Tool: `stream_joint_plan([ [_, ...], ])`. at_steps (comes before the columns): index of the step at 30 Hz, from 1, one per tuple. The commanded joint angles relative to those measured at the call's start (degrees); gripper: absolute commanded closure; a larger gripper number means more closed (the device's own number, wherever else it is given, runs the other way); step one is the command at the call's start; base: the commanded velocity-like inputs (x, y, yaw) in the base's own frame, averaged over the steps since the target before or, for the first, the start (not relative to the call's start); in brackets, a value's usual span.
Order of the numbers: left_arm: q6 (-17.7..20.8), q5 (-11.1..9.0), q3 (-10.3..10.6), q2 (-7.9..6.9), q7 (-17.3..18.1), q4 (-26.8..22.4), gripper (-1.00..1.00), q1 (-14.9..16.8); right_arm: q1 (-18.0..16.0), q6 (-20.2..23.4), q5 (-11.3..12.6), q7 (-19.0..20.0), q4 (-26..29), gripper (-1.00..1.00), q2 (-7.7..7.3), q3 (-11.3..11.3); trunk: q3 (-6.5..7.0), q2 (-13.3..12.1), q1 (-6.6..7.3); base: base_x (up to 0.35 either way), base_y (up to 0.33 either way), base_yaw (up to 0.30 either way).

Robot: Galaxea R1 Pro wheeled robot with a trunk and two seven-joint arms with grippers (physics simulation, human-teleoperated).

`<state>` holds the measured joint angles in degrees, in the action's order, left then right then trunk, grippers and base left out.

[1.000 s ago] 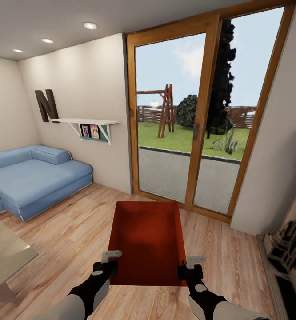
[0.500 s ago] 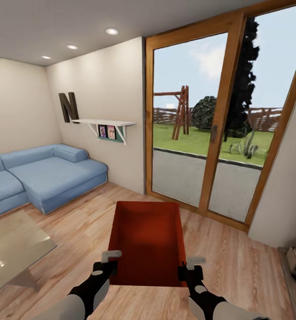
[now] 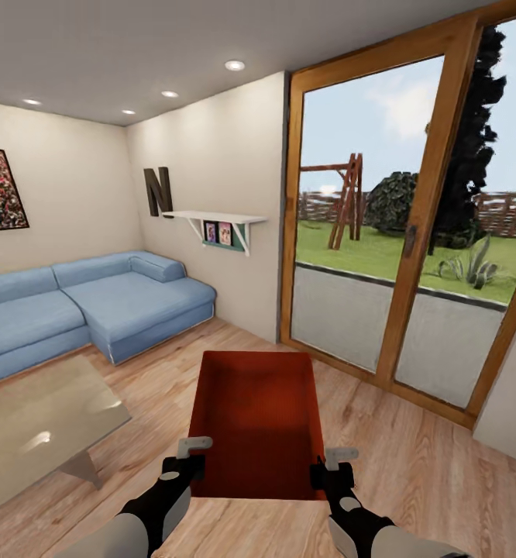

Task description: Move the two storage containers from the living room to the garage. In the garage, place one container on the floor and stack the other container on top of it (either order is fine).

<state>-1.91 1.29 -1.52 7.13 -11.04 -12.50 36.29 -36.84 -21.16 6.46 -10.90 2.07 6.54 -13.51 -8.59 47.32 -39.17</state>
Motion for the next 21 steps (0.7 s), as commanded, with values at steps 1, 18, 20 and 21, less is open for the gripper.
stream_joint_plan([
  [1, -0.2, 0.3, -0.7, -0.01, -1.4, 0.2, 1.0, 0.0, -0.1, -1.5, -0.2, -0.1, 0.6, 1.0, -0.01, 3.1, -0.03, 0.1, -0.01, 0.0, 0.0, 0.249],
  [18, -0.2, 0.3, -0.7, 0.08, -1.4, 0.1, 1.0, 0.0, -0.1, -1.5, -0.2, -0.1, 0.6, 1.0, -0.05, 3.1, 1.03, 0.1, -0.01, 0.0, 0.0, 0.253],
  [20, -0.2, 0.3, -0.7, 0.08, -1.4, 0.1, 1.0, 0.0, -0.1, -1.5, -0.2, -0.1, 0.6, 1.0, -0.04, 3.1, 1.13, 0.1, -0.01, 0.0, 0.0, 0.272],
  [21, -0.2, 0.3, -0.7, 0.08, -1.4, 0.1, 1.0, 0.0, -0.1, -1.5, -0.2, -0.1, 0.6, 1.0, -0.04, 3.1, 1.18, 0.1, -0.01, 0.0, 0.0, 0.273],
])
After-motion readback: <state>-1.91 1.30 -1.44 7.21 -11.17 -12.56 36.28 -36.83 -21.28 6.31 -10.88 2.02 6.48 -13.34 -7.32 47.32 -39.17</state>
